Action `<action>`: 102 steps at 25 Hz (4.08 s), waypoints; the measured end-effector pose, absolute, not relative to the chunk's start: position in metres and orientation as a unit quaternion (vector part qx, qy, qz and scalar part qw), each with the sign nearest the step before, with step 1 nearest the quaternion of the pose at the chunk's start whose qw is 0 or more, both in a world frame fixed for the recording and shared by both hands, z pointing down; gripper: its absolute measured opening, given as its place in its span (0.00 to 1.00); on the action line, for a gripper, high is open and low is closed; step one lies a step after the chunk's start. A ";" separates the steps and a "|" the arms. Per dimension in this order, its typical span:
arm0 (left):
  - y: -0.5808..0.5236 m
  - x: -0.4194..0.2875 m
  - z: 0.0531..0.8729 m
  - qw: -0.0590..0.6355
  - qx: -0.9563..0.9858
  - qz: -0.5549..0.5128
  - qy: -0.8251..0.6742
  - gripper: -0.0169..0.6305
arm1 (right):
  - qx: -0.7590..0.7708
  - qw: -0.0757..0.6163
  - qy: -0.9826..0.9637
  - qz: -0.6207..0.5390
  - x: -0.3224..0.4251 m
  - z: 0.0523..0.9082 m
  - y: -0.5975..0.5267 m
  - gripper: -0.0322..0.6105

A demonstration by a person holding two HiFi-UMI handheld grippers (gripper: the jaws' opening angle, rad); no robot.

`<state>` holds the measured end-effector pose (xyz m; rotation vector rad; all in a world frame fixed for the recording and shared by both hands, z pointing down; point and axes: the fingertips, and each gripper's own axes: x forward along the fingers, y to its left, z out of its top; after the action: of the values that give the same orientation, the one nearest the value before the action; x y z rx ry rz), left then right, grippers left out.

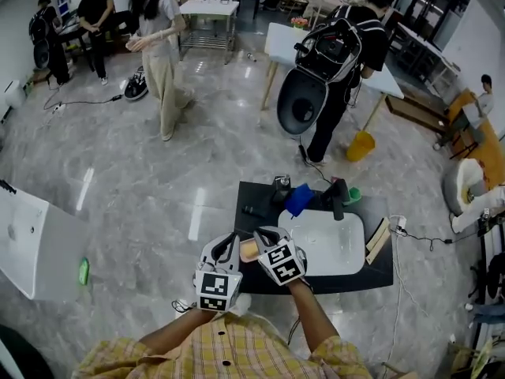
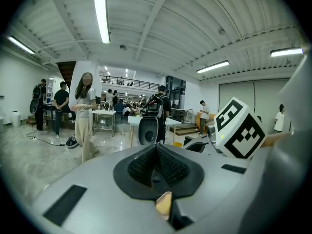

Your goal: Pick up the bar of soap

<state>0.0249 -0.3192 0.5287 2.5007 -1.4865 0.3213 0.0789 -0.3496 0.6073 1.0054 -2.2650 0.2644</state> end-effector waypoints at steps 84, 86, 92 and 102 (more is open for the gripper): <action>-0.340 -0.010 0.556 0.143 0.818 0.115 -0.545 0.05 | -0.127 0.687 -0.712 -0.070 0.096 0.871 -0.326 0.37; -0.339 -0.013 0.553 0.142 0.817 0.114 -0.547 0.05 | -0.115 0.684 -0.718 -0.065 0.096 0.869 -0.324 0.37; -0.335 -0.016 0.552 0.141 0.816 0.111 -0.549 0.05 | -0.084 0.667 -0.740 -0.038 0.092 0.860 -0.325 0.37; -0.330 -0.011 0.543 0.137 0.822 0.106 -0.543 0.05 | -0.011 0.605 -0.796 0.013 0.086 0.827 -0.322 0.37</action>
<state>-0.0110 -0.3296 0.5432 2.3784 -1.5722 0.3072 0.0861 -0.3222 0.8267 -0.0250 -1.8414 0.0295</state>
